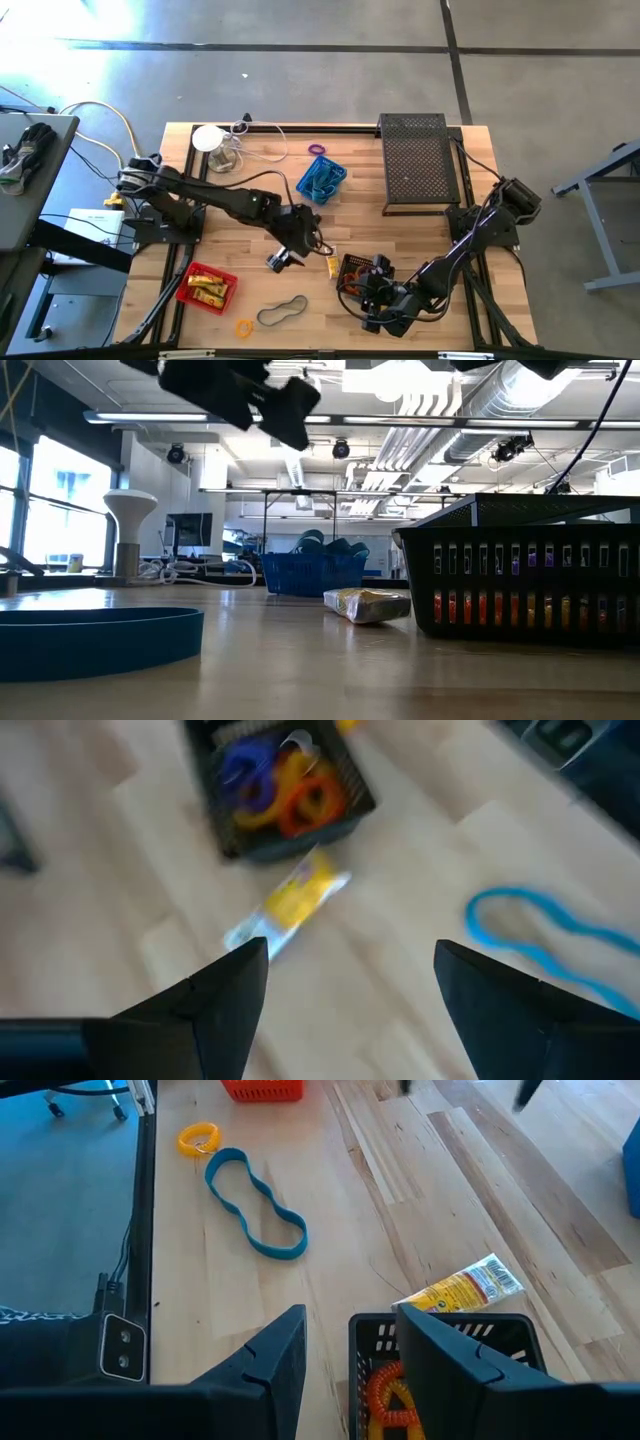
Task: Pick & Place Office Desk Supplies
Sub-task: Put the crayon box into the red bin
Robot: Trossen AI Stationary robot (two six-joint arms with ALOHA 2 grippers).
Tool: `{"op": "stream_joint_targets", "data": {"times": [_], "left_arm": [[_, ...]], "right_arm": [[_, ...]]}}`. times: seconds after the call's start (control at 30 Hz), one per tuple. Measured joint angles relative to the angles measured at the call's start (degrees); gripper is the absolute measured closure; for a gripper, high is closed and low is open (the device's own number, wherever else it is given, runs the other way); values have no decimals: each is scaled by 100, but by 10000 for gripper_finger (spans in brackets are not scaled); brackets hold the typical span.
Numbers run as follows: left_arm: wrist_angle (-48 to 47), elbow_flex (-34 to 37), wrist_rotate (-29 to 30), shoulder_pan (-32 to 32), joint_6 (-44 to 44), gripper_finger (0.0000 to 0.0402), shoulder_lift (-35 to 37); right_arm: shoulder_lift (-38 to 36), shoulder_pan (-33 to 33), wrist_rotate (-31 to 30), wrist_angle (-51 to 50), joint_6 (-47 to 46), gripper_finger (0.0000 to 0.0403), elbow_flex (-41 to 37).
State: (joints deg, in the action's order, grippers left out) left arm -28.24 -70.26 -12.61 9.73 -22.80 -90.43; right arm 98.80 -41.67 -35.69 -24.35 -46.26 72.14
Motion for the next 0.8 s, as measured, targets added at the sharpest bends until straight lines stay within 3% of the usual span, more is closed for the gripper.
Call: {"op": "stream_joint_targets", "data": {"times": [0.2,0.5,0.8], "left_arm": [[904,355,-329,-263,-287,125,-423],[1265,384,-755,-444,-179,125,-1155],[1457,382,-869,-437,185,125,-1248]], "right_arm": [[0,-35,10,-7,2,259,2],[0,-35,10,-52,2,259,2],[0,-34,5,-31,10,259,2]]}}
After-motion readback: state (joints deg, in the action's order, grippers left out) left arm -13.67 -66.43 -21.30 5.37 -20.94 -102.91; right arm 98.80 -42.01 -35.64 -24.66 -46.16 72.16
